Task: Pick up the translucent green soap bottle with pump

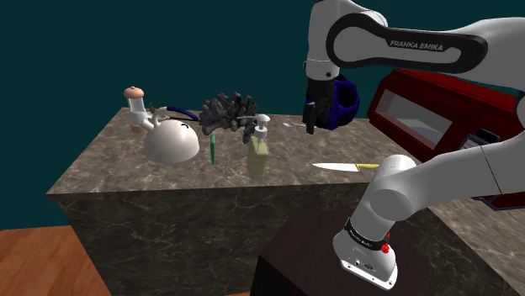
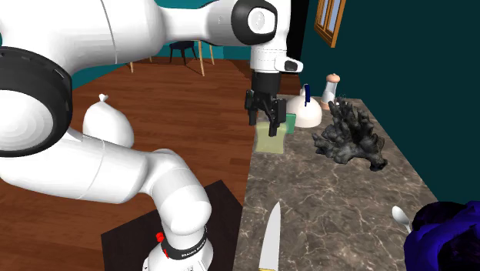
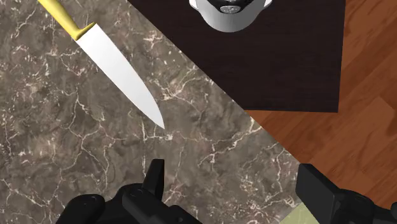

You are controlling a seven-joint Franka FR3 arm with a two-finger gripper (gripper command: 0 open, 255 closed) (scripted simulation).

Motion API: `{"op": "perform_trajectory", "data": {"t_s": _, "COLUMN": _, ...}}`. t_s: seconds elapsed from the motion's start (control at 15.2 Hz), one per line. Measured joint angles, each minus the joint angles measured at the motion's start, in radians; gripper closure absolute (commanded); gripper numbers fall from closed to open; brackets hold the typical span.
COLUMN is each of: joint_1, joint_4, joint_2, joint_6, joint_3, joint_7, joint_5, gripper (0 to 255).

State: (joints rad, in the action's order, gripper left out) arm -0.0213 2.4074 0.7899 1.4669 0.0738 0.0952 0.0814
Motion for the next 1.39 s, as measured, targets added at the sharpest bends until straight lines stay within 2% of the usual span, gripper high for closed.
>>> {"op": "perform_trajectory", "data": {"t_s": 0.13, "joint_1": -0.002, "joint_4": 0.006, "joint_2": 0.001, "joint_6": 0.013, "joint_3": 0.008, "joint_7": 0.014, "joint_5": -0.008, "gripper": 0}}
{"op": "perform_trajectory", "data": {"t_s": 0.46, "joint_1": -0.018, "joint_4": 0.062, "joint_2": -0.013, "joint_6": 0.169, "joint_3": 0.094, "joint_7": 0.148, "joint_5": -0.075, "gripper": 0}}
{"op": "perform_trajectory", "data": {"t_s": 0.73, "joint_1": -0.023, "joint_4": 0.112, "joint_2": -0.057, "joint_6": 0.341, "joint_3": 0.172, "joint_7": 0.262, "joint_5": -0.114, "gripper": 0}}
{"op": "perform_trajectory", "data": {"t_s": 0.99, "joint_1": -0.014, "joint_4": 0.104, "joint_2": -0.134, "joint_6": 0.492, "joint_3": 0.259, "joint_7": 0.383, "joint_5": -0.131, "gripper": 0}}
{"op": "perform_trajectory", "data": {"t_s": 1.12, "joint_1": -0.014, "joint_4": 0.108, "joint_2": -0.158, "joint_6": 0.539, "joint_3": 0.289, "joint_7": 0.424, "joint_5": -0.136, "gripper": 0}}
{"op": "perform_trajectory", "data": {"t_s": 1.39, "joint_1": -0.012, "joint_4": 0.145, "joint_2": -0.180, "joint_6": 0.604, "joint_3": 0.306, "joint_7": 0.441, "joint_5": -0.138, "gripper": 0}}
